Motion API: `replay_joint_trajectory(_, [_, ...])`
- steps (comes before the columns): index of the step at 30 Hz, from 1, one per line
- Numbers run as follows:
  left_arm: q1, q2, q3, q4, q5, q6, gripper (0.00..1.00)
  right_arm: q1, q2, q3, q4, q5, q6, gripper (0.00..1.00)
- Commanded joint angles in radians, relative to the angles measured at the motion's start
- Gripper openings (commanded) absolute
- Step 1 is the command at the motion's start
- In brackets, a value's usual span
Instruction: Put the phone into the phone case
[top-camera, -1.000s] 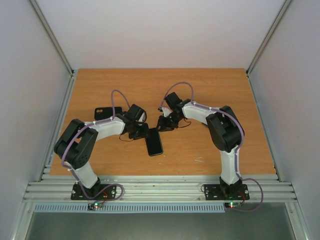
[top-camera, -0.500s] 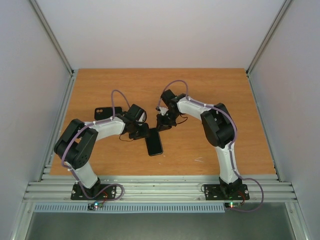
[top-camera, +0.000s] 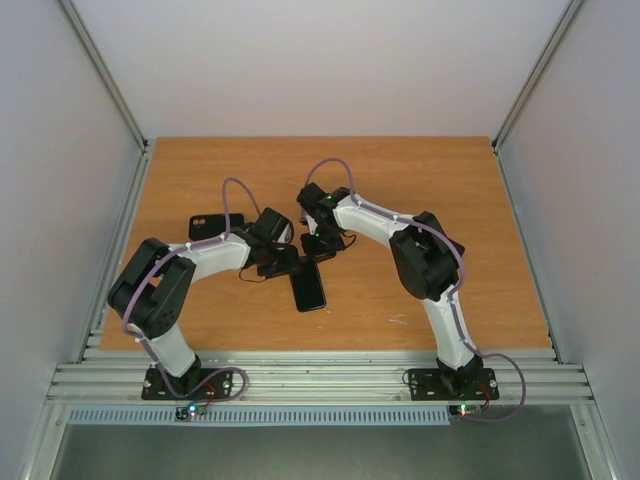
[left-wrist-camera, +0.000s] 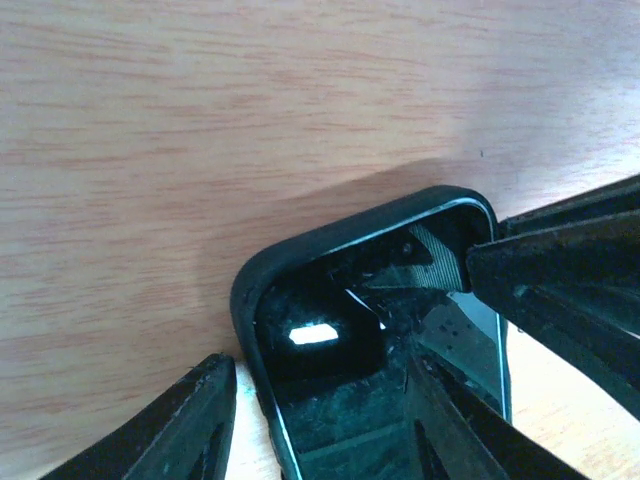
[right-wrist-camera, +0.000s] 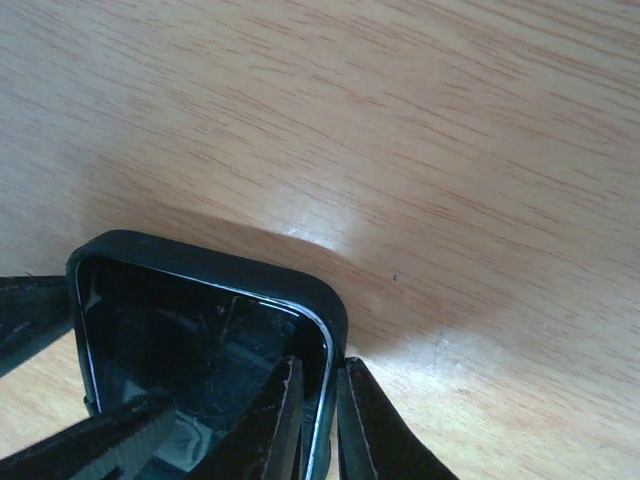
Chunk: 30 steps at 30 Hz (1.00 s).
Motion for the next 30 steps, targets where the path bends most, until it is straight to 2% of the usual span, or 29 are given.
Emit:
replay_joint_trajectory(1, [-0.008,0.057,-0.006,-0.139,-0.157,0.025,0.48,0.045,0.209,-0.084,0.005,0.202,0.023,0.11])
replay_joint_trajectory(6, [-0.047,0.093,0.016,-0.168,-0.199,0.026,0.48,0.055,0.196,-0.135,0.051,0.176,0.030,0.11])
replay_joint_trajectory(10, [-0.095,0.125,0.037,-0.205,-0.251,0.019,0.49,0.052,0.121,-0.225,0.107,0.126,0.032,0.12])
replay_joint_trajectory(20, [-0.169,0.126,-0.025,-0.159,-0.229,-0.022,0.52,0.108,-0.121,-0.535,0.195,0.092,0.091,0.13])
replay_joint_trajectory(30, [-0.224,0.054,-0.132,-0.121,-0.237,-0.066,0.53,0.218,-0.268,-0.703,0.206,0.145,0.200,0.14])
